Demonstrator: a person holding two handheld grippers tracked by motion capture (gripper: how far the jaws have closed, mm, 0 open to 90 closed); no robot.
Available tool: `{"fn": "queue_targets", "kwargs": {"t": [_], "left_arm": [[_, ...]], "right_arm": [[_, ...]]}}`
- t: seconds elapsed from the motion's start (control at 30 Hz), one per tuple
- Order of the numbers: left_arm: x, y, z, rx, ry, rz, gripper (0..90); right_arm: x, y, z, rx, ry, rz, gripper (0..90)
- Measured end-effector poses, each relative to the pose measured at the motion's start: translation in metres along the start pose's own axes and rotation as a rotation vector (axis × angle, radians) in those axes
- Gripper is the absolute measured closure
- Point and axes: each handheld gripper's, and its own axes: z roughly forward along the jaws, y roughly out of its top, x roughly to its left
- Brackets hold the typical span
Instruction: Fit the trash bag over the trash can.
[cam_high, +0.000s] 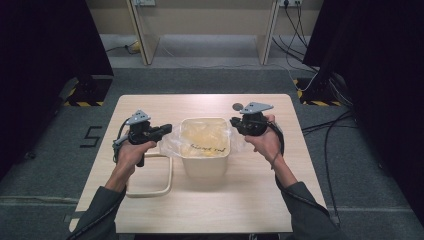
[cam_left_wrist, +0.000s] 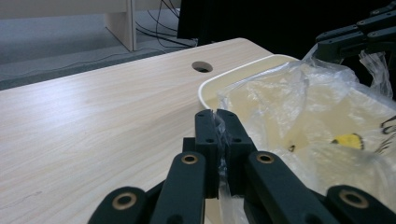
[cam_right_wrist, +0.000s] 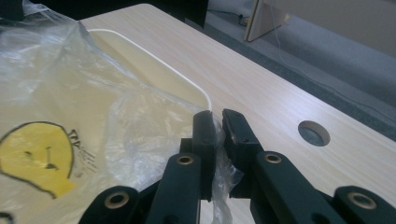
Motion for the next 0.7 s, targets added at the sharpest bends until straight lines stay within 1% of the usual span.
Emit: {"fn": "queue_targets", "kwargs": {"t": [0.1, 0.13, 0.2, 0.27, 0.37, 0.43, 0.5, 0.57, 0.63, 0.67, 0.7], "left_arm": [[0.006, -0.003, 0.008, -0.006, 0.024, -0.013, 87.5], [0.008, -0.004, 0.011, -0.008, 0.025, -0.025, 87.7], [0.011, -0.008, 0.017, -0.001, 0.027, -0.036, 87.7], [0.013, -0.013, 0.021, 0.013, 0.030, -0.041, 87.8], [0.016, -0.021, 0.029, 0.035, 0.033, -0.058, 87.8], [0.017, -0.028, 0.035, 0.054, 0.025, -0.068, 88.0], [0.016, -0.033, 0.038, 0.063, 0.011, -0.069, 88.1], [0.012, -0.036, 0.038, 0.073, 0.000, -0.049, 88.1], [0.008, -0.038, 0.039, 0.093, -0.007, -0.032, 88.1], [0.007, -0.038, 0.040, 0.113, 0.004, -0.026, 88.0], [0.008, -0.039, 0.042, 0.133, 0.016, -0.035, 88.0]], "right_arm": [[-0.005, 0.000, 0.011, 0.004, -0.019, 0.001, 84.3], [-0.007, 0.000, 0.014, 0.006, -0.020, 0.006, 84.3], [-0.010, -0.001, 0.021, 0.015, -0.010, 0.021, 84.3], [-0.012, -0.004, 0.029, 0.043, 0.001, 0.026, 84.3], [-0.014, -0.009, 0.038, 0.075, 0.005, 0.035, 84.3], [-0.015, -0.014, 0.044, 0.080, 0.025, 0.059, 84.8], [-0.014, -0.019, 0.047, 0.085, 0.046, 0.068, 85.0], [-0.012, -0.023, 0.048, 0.092, 0.058, 0.061, 85.5], [-0.010, -0.029, 0.049, 0.097, 0.069, 0.070, 85.5], [-0.009, -0.032, 0.050, 0.102, 0.077, 0.071, 85.7], [-0.007, -0.035, 0.052, 0.110, 0.082, 0.071, 85.7]]}}
